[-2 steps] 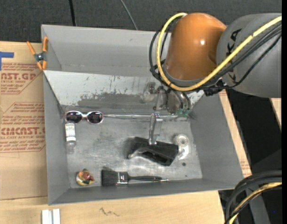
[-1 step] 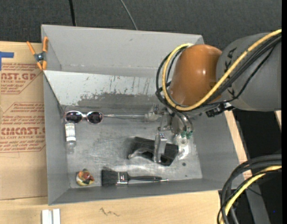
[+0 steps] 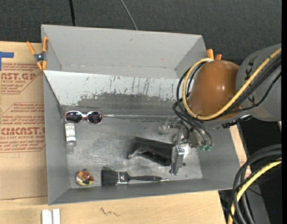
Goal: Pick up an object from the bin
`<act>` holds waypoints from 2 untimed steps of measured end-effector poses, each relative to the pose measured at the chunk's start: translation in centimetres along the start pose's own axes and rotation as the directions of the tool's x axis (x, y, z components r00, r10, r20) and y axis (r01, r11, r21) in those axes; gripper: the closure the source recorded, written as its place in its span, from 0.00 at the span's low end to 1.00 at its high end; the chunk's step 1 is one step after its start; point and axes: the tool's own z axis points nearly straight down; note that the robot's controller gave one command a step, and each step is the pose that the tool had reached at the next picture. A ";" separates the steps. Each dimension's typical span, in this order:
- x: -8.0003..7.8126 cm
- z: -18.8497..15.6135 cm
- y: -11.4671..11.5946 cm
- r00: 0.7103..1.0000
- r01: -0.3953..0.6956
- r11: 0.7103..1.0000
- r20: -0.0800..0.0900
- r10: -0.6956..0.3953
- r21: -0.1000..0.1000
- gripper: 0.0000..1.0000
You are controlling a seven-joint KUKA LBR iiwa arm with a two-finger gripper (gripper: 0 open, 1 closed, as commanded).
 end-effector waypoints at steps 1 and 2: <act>-2.7 0.2 0.6 0.980 -0.197 0.980 0.006 0.197 -0.002 0.00; -1.4 6.6 -0.1 0.998 -0.068 0.998 0.010 0.068 0.000 0.00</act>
Offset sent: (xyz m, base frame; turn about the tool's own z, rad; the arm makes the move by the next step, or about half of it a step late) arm 0.0044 -0.0045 -0.0890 0.0392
